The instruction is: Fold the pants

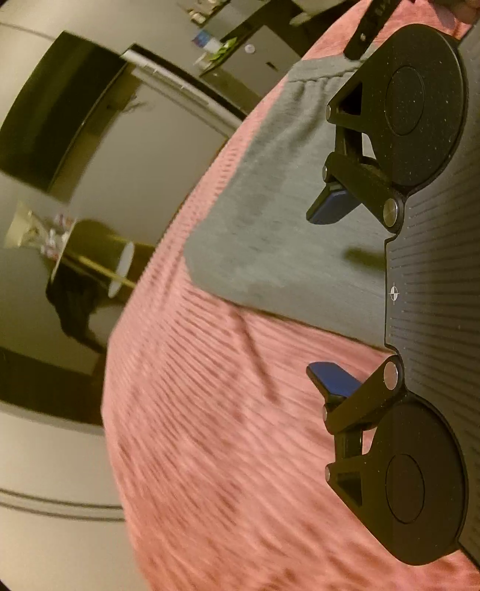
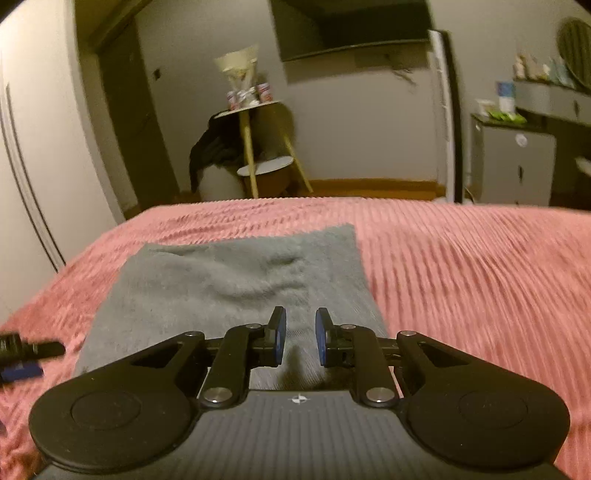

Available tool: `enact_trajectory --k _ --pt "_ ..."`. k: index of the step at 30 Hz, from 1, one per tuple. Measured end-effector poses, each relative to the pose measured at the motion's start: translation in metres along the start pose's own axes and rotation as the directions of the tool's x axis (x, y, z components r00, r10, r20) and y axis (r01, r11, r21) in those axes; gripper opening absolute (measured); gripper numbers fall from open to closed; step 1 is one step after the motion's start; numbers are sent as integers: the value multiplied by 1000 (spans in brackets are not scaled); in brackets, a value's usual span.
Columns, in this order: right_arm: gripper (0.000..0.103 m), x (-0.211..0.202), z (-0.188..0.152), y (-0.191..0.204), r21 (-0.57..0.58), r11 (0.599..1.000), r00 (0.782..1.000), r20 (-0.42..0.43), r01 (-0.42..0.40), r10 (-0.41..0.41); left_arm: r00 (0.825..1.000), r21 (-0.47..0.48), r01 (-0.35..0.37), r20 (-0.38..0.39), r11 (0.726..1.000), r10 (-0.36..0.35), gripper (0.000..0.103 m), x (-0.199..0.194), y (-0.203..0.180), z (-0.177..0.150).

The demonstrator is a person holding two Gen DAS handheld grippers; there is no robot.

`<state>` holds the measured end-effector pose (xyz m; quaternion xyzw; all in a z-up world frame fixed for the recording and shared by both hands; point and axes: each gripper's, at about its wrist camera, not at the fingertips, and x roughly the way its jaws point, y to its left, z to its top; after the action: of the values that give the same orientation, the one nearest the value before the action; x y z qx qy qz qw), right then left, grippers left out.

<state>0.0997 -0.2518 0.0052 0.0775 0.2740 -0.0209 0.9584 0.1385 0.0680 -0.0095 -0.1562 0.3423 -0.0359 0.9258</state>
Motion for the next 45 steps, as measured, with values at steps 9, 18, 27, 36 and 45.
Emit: enact_trajectory --k 9,18,27,36,45 --pt "17 107 53 51 -177 984 995 -97 -30 13 999 98 -33 -36 995 37 92 105 -50 62" --pt "12 176 32 30 -236 971 993 -115 -47 21 999 59 15 -36 998 -12 103 170 -16 43" --pt "41 86 26 30 -180 980 993 -92 -88 73 998 105 51 -53 993 -46 103 79 -19 20" --pt "42 32 -41 19 -273 957 991 -114 -98 69 985 230 -28 -158 973 65 103 61 -26 -49" --pt "94 -16 -56 22 -206 972 974 -214 -116 71 996 228 -46 -61 973 62 103 -17 -45 -78"
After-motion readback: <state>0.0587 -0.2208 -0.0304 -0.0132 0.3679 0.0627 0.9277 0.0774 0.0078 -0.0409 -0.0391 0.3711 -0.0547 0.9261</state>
